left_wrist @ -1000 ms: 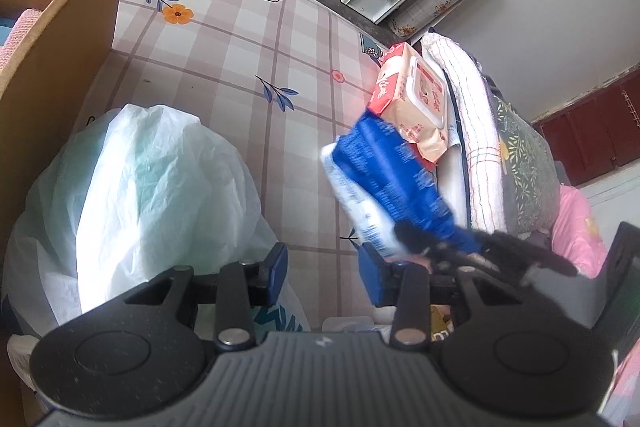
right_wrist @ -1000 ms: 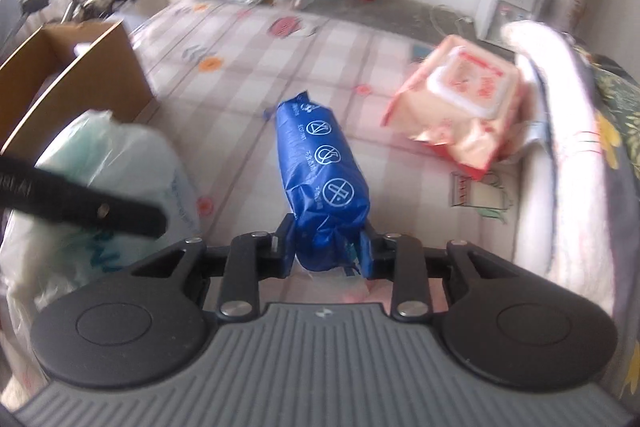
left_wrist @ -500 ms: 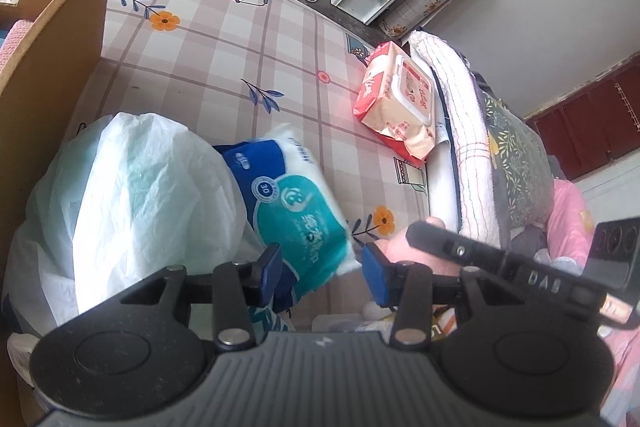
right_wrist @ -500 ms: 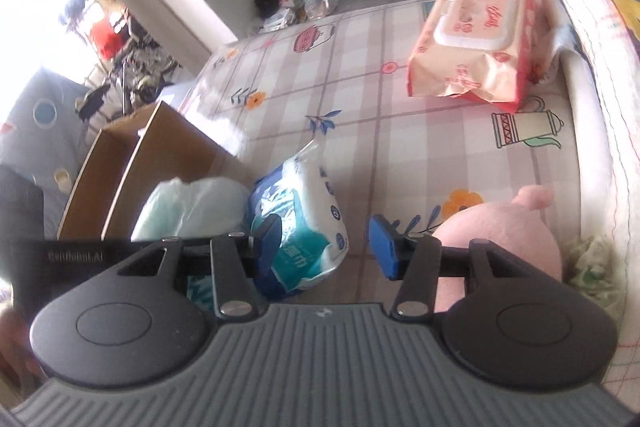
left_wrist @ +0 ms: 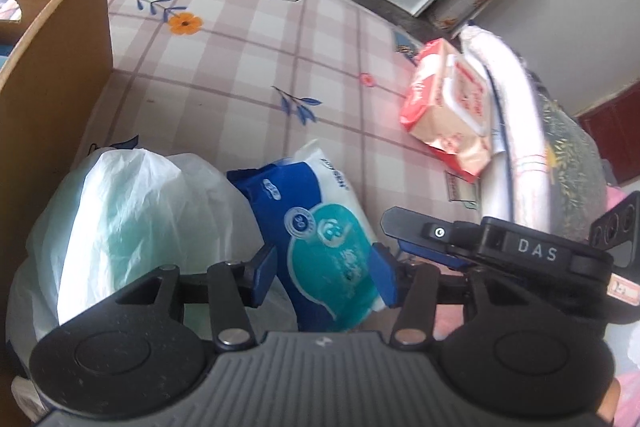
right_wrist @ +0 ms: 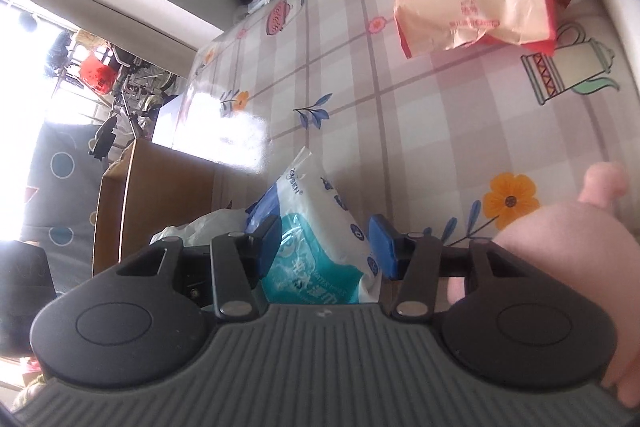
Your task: Organize soft objects
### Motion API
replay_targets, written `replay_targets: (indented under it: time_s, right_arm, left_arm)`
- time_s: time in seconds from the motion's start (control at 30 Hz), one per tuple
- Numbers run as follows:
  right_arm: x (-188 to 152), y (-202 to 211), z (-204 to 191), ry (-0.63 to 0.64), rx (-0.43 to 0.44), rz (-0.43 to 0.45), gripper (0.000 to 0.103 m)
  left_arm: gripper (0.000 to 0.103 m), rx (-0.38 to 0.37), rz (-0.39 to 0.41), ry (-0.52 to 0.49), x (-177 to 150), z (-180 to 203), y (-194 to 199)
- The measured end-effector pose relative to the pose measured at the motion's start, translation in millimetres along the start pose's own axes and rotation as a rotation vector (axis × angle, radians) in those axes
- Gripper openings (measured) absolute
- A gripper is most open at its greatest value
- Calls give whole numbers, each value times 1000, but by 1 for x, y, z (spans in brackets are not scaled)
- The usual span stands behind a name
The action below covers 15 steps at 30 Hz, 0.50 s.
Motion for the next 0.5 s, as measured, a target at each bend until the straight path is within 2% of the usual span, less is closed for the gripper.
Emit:
replay_targets:
  time_s: [0.27, 0.5]
  right_arm:
    - [3, -29, 1, -30, 57, -55, 47]
    - [6, -38, 4, -36, 75, -87, 47]
  left_arm:
    - [58, 50, -47, 0, 9, -3, -23]
    - [56, 69, -50, -13, 9, -3, -29]
Point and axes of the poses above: each gripper's, at about its wrist camera, not at the fingertips, and y roughly against the way its jaws point, z to its right, x to its top, the point moved 10 cm from there along -y, roughly the way its jaws point, and after that the axes turned 9 degrees about -z, right-handed, at the moved point
